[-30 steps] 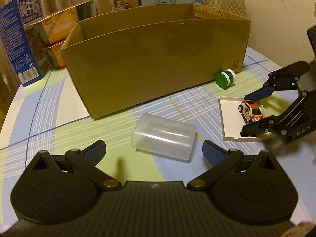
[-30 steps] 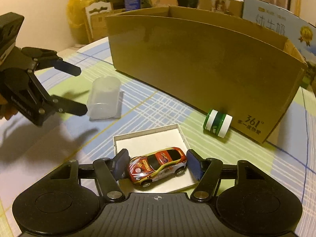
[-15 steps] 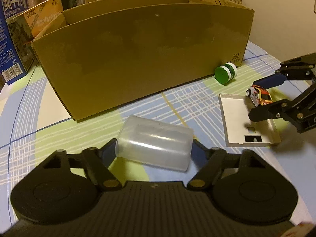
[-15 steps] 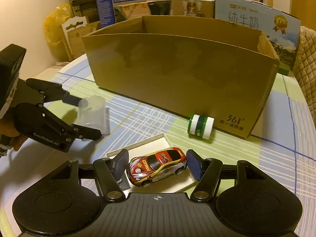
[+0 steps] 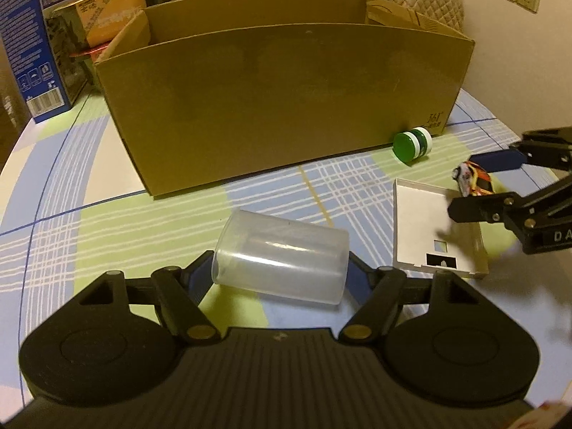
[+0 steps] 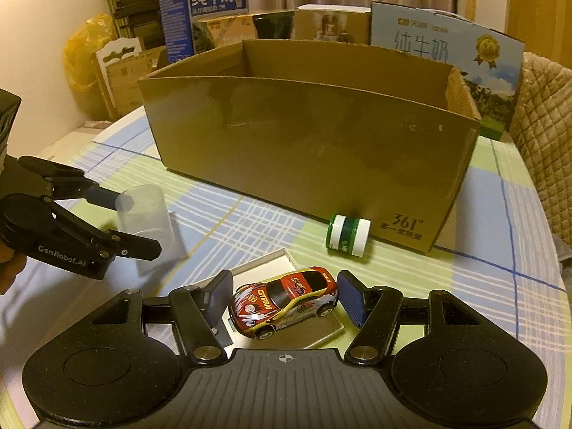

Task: Organize rigid objects
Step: 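Grasp the clear plastic cup with the left tool while the right tool holds the car, then carry the cup and the toy car into the cardboard box with both tools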

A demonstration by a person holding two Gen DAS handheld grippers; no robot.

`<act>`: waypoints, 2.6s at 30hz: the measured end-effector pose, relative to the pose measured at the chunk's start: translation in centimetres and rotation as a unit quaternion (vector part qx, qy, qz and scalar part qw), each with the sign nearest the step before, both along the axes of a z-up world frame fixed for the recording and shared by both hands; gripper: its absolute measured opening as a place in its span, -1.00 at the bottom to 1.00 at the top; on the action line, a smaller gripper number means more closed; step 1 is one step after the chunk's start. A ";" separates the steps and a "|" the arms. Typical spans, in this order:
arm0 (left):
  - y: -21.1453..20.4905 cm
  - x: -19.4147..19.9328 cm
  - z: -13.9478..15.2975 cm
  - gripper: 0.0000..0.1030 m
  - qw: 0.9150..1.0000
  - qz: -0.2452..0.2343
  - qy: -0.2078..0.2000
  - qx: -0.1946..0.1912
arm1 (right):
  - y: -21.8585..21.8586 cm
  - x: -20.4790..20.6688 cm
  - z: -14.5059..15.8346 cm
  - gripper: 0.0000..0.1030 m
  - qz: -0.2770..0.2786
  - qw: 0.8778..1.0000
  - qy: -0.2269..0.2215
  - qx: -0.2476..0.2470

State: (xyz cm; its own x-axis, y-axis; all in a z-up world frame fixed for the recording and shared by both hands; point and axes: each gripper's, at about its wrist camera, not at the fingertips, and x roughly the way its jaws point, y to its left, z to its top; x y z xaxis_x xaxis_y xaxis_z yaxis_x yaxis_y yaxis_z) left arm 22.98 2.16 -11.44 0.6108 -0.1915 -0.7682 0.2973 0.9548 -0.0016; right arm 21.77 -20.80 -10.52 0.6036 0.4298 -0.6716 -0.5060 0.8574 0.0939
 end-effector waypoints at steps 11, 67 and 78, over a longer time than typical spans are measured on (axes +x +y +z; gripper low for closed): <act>0.5 -2.2 2.7 0.38 0.999 0.034 0.006 -0.012 | 0.3 -2.1 2.0 0.18 -0.039 0.999 0.003 0.014; -0.4 15.9 11.1 0.77 0.996 0.057 -0.006 -0.064 | -1.9 15.6 10.1 0.18 -0.162 0.985 0.037 0.040; 0.0 15.3 12.7 0.77 0.996 0.062 -0.019 -0.061 | -2.3 15.4 10.0 0.18 -0.168 0.984 0.045 0.049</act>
